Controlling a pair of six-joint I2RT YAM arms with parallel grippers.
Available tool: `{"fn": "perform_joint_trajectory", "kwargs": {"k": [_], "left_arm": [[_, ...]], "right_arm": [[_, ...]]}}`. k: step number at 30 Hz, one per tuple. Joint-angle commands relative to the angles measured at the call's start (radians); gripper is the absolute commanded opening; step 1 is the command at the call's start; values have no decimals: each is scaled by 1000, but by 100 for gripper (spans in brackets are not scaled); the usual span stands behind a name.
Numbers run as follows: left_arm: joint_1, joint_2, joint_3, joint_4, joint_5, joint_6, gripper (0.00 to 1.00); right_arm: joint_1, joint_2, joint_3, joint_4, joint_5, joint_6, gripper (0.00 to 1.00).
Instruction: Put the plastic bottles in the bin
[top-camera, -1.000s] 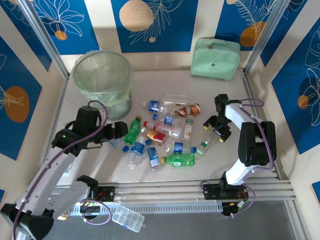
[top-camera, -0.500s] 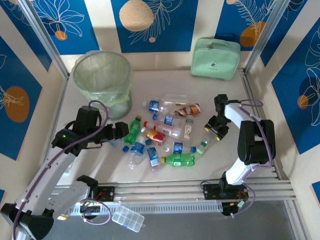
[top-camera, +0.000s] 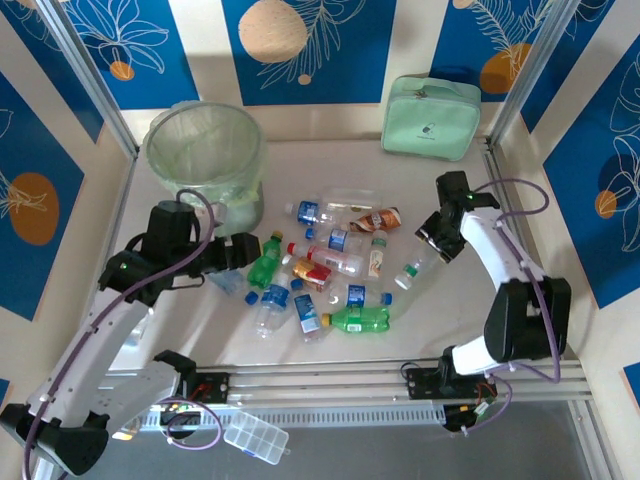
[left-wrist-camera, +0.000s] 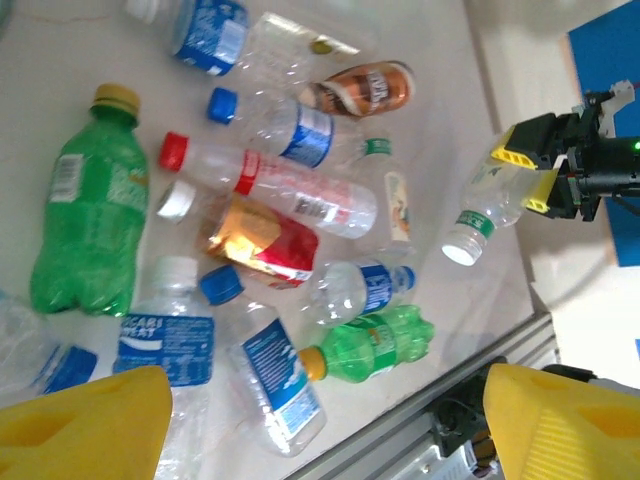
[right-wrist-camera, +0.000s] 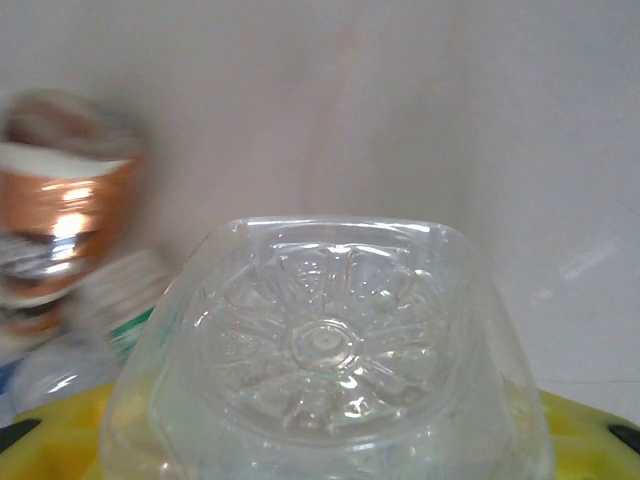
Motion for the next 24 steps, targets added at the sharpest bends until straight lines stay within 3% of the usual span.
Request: {"fn": "perform_joint_trajectory", "kwargs": {"k": [1,7,10,13,18,21,24], "left_arm": [[-33,12,20,126,108,-21,82],[-127,78,14,301,165,-54,84],[-181,140,47,328,173,-37,86],[-204,210,58,400,261,-54,93],[-207,293,-26,866,456,-343,100],[-211,338,-56,1118,511,-484,100],[-211,372,-58,1237,520,-561,99]], "right_arm": [[54,-101,41,12,-80,-16,47],[154,-221,63,99,-230,-73,46],[173,-218,87,126,-365,-82,46],[178,-223,79,223,-526,-69,46],[181,-245,51,410,-713,-33,47],[181,-265,20,541,-797,22,47],[187,-272,2,660,-870,76,47]]}}
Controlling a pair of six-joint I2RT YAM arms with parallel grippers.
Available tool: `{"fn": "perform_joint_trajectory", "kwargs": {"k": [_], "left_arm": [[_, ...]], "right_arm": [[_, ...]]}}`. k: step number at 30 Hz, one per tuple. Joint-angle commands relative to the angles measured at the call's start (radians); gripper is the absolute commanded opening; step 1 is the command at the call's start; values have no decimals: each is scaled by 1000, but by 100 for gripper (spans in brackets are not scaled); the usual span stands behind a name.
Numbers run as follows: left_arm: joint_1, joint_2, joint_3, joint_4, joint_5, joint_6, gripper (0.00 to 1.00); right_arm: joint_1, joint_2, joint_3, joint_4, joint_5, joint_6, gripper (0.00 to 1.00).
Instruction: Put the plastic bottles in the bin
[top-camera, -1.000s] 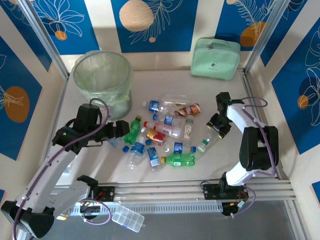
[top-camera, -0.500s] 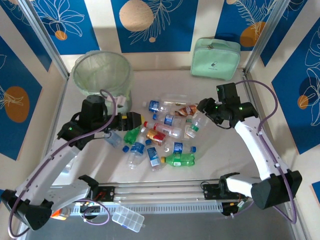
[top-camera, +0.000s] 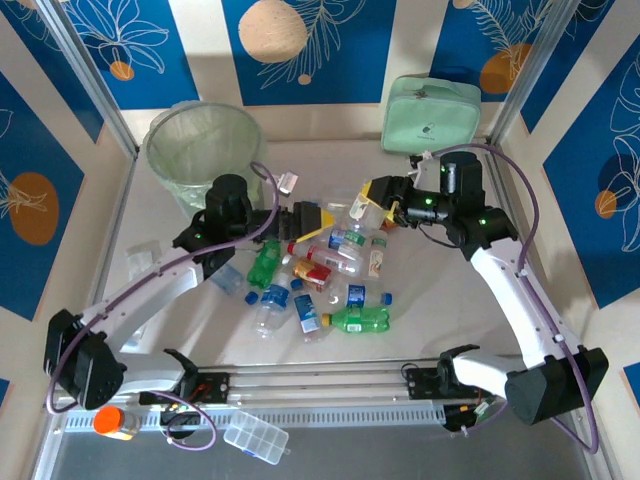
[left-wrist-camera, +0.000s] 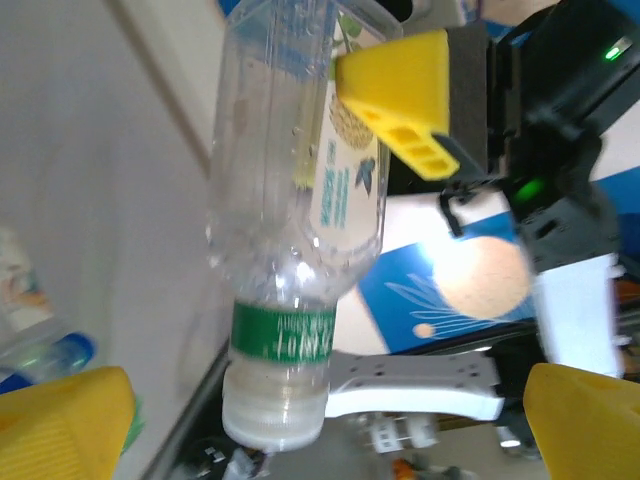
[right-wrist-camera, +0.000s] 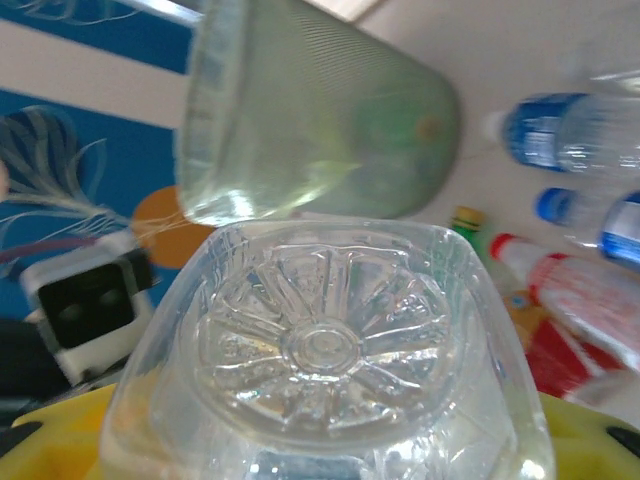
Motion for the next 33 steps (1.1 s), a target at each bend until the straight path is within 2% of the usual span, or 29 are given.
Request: {"fn": "perform_joint_trajectory", "kwargs": {"k": [1,6,13,16,21,29,31,33], "left_arm": [[-10,21,-9,314,85,-167,99],[-16,56,2,457,103,-249,99],[-42,113,18,611,134,-341,93],[-48,140,28,691,145,-392,87],[-49,203,40,880,153,-534,68],[-49,184,55,823,153,-489,47],[-49,178,56,811,154,-480,43],[-47,170,57,789,153,-465,43]], "right_arm": [[14,-25,-23,206,-174,78,47],[38,-20,-49,379,-263,175,48],[98,1,-28,460,-257,217,47],[114,8,-21,478,-241,223,48],[126,2,-31,477,-234,208,48],[136,-23,-63,448,-207,179,47],[134,-27,-67,446,-207,177,47],[136,-29,-63,440,-204,173,52]]}}
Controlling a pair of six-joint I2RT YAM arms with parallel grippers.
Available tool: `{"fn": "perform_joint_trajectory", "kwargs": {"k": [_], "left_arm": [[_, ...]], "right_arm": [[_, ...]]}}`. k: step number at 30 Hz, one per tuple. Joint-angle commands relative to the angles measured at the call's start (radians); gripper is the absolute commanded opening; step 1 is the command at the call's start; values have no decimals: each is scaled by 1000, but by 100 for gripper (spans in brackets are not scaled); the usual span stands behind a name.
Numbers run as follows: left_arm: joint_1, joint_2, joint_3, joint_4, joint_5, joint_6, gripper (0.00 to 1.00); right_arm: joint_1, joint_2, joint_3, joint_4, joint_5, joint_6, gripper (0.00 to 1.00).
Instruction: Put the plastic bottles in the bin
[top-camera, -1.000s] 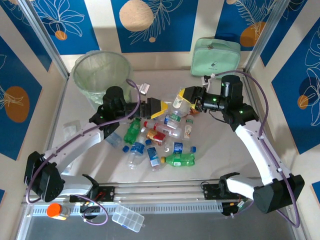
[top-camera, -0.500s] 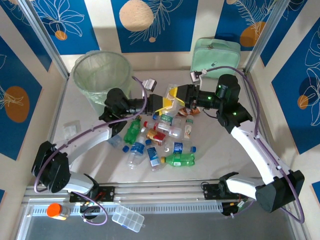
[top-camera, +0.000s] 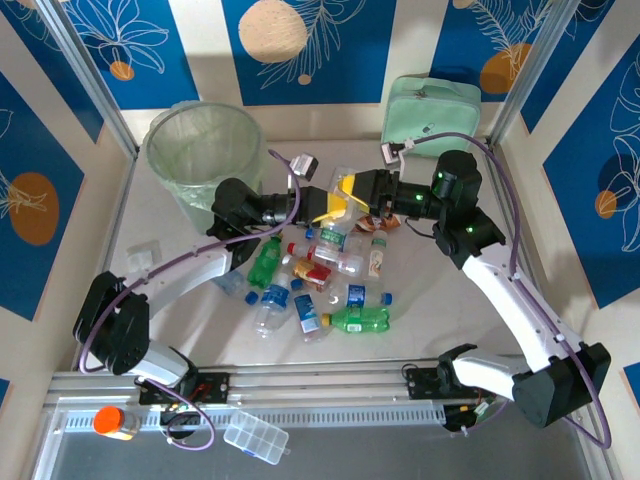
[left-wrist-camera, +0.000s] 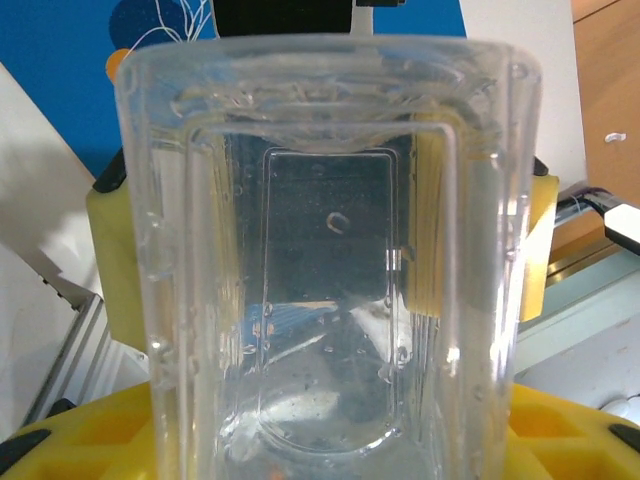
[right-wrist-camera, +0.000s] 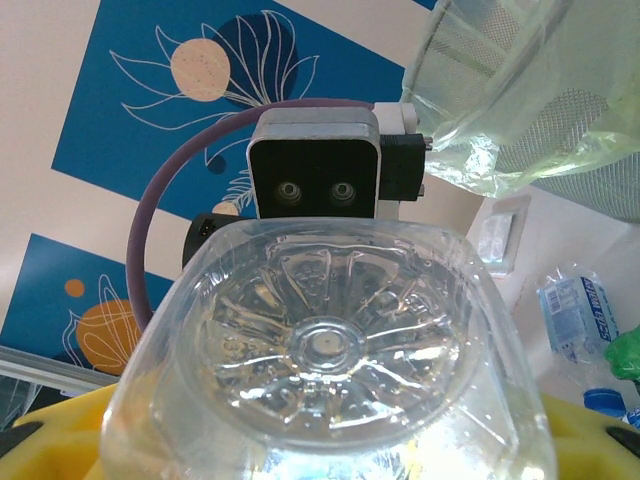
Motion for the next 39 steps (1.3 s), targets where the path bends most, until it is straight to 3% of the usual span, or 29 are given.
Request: {"fn": "perform_joint_trajectory", "kwargs": {"k": [1,7,16,18,26,28,32,39], "left_arm": [[-9,-41,47,2,3,41,43],[31,-152,68,-369,-75,319,33],[157,-266,221,-1012,-308,751,11],[187,-265,271,-1117,-385,815,11],[269,-215,457,-1364,-711,951,10],[275,-185,505,-1412,-804,967,5],[297,-108,612,-1515,-1005,966,6],[381,42,739,-1553,-1101,925,7]], "right_arm": [[13,-19,-9,-14,-1,-34,58],[-2,-58,48,-199,87,-139,87],[-85,-138,128,-552,288,-258,91],[-111,-160,110,-576,284,-250,91],[-151,-192,109,-708,296,-298,91],[-157,-192,118,-751,324,-304,91],[-159,-193,128,-795,349,-322,90],[-160,-204,149,-850,374,-355,90]]}}
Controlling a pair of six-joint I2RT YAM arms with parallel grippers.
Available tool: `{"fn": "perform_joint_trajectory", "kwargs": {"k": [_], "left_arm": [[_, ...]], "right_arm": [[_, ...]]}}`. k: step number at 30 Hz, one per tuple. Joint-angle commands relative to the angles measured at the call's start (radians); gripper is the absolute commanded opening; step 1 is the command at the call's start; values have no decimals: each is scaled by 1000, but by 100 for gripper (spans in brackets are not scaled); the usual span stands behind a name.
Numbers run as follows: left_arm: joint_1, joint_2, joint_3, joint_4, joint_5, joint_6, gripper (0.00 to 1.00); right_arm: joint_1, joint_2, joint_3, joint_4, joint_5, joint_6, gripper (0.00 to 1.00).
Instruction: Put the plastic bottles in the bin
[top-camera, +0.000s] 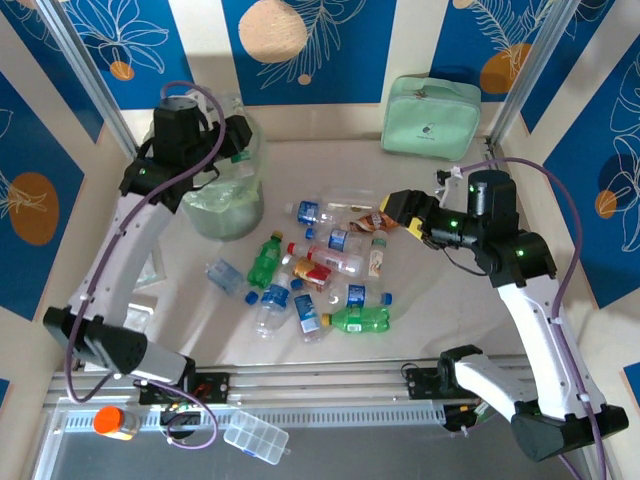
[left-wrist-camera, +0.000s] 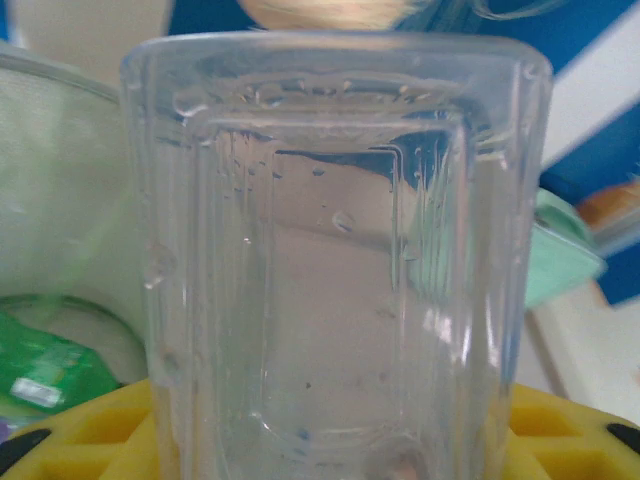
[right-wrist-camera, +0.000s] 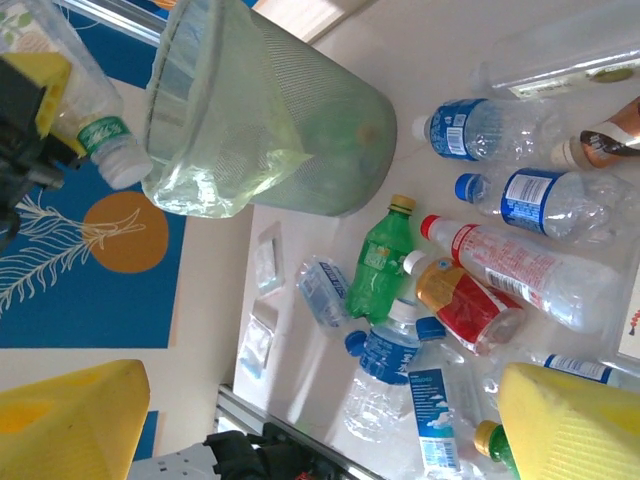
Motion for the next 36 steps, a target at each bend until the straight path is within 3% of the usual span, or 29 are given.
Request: {"fn": "perform_joint_trajectory", "kwargs": {"k": [1,12,22,25,28,33,36], "left_arm": [[40,64,72,-41,-94,-13,7],[187,219,132,-65,-113,-176,6],[187,222,-78,-40,-172,-583,0],[187,276,-27,-166,-218,-730,0],[181,369,60,-256,-214,-788,1],[179,425,-1,-131,-179,-866,16],[179,455,-1,-111,-166,-873,30]], "right_arm": [[-3,-27,28,-58,12,-33,90],[-5,-41,19,-112,31,-45,90],[-7,-24,6,-133,74,-46,90],[-8,-23,3,-136,86,-48,89],[-10,-22,-1,-135,90,-48,89],[-11,-18,-4,-133,89,-54,88],[-10,-19,-8,-135,91,-59,89]]}}
